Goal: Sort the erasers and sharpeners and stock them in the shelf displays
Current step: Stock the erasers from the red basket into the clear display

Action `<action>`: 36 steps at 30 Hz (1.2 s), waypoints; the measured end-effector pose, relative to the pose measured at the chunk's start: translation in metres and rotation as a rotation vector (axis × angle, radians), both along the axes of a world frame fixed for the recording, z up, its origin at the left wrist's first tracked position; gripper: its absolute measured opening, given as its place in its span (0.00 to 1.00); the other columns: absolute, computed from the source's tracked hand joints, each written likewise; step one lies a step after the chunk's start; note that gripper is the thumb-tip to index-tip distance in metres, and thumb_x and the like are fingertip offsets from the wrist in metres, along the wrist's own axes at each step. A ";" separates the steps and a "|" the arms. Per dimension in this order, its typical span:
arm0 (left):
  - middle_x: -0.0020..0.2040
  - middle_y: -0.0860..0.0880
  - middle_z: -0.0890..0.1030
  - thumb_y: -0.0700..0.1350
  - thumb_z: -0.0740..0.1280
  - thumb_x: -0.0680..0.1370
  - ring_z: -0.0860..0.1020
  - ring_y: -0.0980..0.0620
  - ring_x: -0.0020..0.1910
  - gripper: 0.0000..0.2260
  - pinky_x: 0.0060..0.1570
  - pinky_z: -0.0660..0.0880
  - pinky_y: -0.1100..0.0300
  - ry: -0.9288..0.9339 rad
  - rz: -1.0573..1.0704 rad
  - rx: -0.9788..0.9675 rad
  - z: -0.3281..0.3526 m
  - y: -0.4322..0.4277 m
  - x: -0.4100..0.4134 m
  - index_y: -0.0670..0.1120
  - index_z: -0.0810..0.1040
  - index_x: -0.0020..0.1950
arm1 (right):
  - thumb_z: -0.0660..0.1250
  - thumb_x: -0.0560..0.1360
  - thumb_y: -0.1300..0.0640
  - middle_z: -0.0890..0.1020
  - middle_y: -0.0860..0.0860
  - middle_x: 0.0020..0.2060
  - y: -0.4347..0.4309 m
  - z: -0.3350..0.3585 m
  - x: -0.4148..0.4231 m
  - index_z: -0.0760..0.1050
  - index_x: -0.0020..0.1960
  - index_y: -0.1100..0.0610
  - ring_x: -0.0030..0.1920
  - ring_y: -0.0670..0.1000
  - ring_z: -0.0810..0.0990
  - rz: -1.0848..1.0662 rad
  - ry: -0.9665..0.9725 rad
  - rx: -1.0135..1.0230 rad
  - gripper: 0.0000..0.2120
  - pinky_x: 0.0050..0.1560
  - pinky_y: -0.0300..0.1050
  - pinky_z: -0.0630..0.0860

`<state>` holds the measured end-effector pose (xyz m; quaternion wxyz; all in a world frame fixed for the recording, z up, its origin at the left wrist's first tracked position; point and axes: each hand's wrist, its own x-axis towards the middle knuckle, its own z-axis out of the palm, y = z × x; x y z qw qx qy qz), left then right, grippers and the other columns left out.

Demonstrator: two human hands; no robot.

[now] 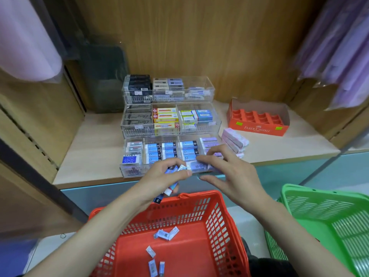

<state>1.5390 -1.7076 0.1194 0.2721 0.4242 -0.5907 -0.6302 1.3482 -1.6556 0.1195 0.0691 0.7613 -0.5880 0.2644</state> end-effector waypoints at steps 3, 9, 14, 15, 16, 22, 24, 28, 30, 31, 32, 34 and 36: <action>0.22 0.51 0.69 0.43 0.67 0.76 0.67 0.55 0.20 0.03 0.22 0.60 0.69 0.017 0.004 0.030 -0.001 -0.002 -0.006 0.45 0.75 0.44 | 0.62 0.72 0.44 0.75 0.41 0.49 -0.008 0.000 -0.004 0.76 0.55 0.43 0.43 0.42 0.76 0.026 0.037 -0.061 0.13 0.27 0.37 0.71; 0.23 0.46 0.74 0.51 0.60 0.80 0.65 0.53 0.18 0.12 0.18 0.60 0.69 0.127 0.237 0.167 -0.011 -0.017 -0.007 0.43 0.72 0.44 | 0.67 0.75 0.49 0.78 0.44 0.57 -0.045 -0.004 -0.030 0.75 0.59 0.47 0.54 0.52 0.78 -0.313 0.002 0.208 0.13 0.41 0.45 0.71; 0.21 0.48 0.67 0.51 0.58 0.81 0.62 0.56 0.15 0.14 0.16 0.59 0.70 0.047 0.292 0.120 -0.015 -0.017 -0.001 0.42 0.78 0.48 | 0.66 0.75 0.48 0.75 0.47 0.58 -0.071 -0.007 -0.042 0.74 0.60 0.44 0.59 0.50 0.74 -0.320 0.133 0.392 0.14 0.48 0.42 0.69; 0.20 0.52 0.68 0.49 0.58 0.81 0.63 0.58 0.15 0.13 0.16 0.60 0.70 0.047 0.284 0.097 -0.015 -0.017 -0.001 0.43 0.77 0.49 | 0.67 0.74 0.48 0.73 0.47 0.58 -0.076 -0.007 -0.044 0.75 0.60 0.43 0.60 0.50 0.73 -0.314 0.137 0.426 0.14 0.48 0.42 0.67; 0.19 0.55 0.69 0.48 0.58 0.81 0.65 0.61 0.16 0.11 0.16 0.61 0.71 0.053 0.275 0.078 -0.014 -0.017 -0.002 0.43 0.77 0.49 | 0.68 0.73 0.48 0.72 0.48 0.57 -0.079 -0.005 -0.045 0.75 0.59 0.43 0.60 0.50 0.71 -0.307 0.141 0.462 0.14 0.48 0.41 0.65; 0.23 0.55 0.71 0.46 0.61 0.80 0.66 0.59 0.20 0.08 0.19 0.60 0.68 0.121 0.249 0.060 -0.014 -0.017 -0.003 0.46 0.78 0.47 | 0.67 0.74 0.54 0.75 0.48 0.51 -0.099 0.006 -0.040 0.74 0.57 0.48 0.57 0.52 0.73 -0.240 0.280 0.591 0.12 0.43 0.42 0.64; 0.24 0.55 0.71 0.46 0.61 0.80 0.67 0.58 0.22 0.08 0.21 0.62 0.66 0.123 0.251 0.055 -0.015 -0.018 0.000 0.46 0.79 0.48 | 0.66 0.73 0.56 0.74 0.51 0.46 -0.102 0.005 -0.036 0.70 0.57 0.51 0.54 0.55 0.74 -0.248 0.316 0.576 0.14 0.41 0.44 0.66; 0.26 0.55 0.72 0.47 0.61 0.80 0.68 0.58 0.23 0.09 0.22 0.62 0.67 0.105 0.248 0.030 -0.017 -0.020 0.003 0.48 0.79 0.46 | 0.68 0.73 0.53 0.69 0.50 0.39 -0.104 0.002 -0.034 0.68 0.60 0.53 0.53 0.57 0.74 -0.257 0.292 0.575 0.17 0.42 0.45 0.67; 0.26 0.56 0.73 0.46 0.60 0.80 0.69 0.59 0.23 0.08 0.22 0.64 0.68 0.118 0.250 0.028 -0.016 -0.020 0.003 0.47 0.79 0.46 | 0.69 0.72 0.52 0.75 0.51 0.44 -0.103 0.001 -0.035 0.68 0.60 0.52 0.53 0.56 0.75 -0.284 0.255 0.587 0.19 0.42 0.45 0.67; 0.26 0.56 0.74 0.45 0.61 0.80 0.70 0.59 0.23 0.08 0.22 0.64 0.69 0.124 0.256 0.027 -0.015 -0.020 0.002 0.47 0.78 0.46 | 0.70 0.71 0.51 0.76 0.51 0.47 -0.102 0.001 -0.037 0.68 0.60 0.52 0.53 0.56 0.74 -0.298 0.208 0.593 0.20 0.43 0.45 0.67; 0.27 0.54 0.74 0.45 0.61 0.79 0.70 0.58 0.25 0.07 0.23 0.64 0.68 0.122 0.264 0.023 -0.015 -0.020 0.003 0.47 0.78 0.46 | 0.71 0.71 0.50 0.75 0.51 0.48 -0.098 0.002 -0.038 0.68 0.60 0.51 0.51 0.55 0.74 -0.311 0.127 0.594 0.21 0.43 0.44 0.67; 0.32 0.48 0.73 0.47 0.64 0.78 0.68 0.54 0.28 0.05 0.25 0.59 0.64 0.106 0.268 0.018 -0.017 -0.020 0.006 0.49 0.78 0.45 | 0.69 0.73 0.53 0.72 0.49 0.46 -0.088 0.008 -0.037 0.67 0.61 0.52 0.46 0.52 0.72 -0.292 -0.125 0.569 0.19 0.40 0.43 0.65; 0.36 0.43 0.70 0.48 0.65 0.77 0.65 0.53 0.29 0.04 0.25 0.57 0.64 0.112 0.258 0.032 -0.018 -0.020 0.010 0.49 0.78 0.46 | 0.64 0.75 0.60 0.72 0.50 0.45 -0.072 0.013 -0.033 0.66 0.63 0.53 0.39 0.49 0.71 -0.209 -0.372 0.572 0.18 0.34 0.38 0.65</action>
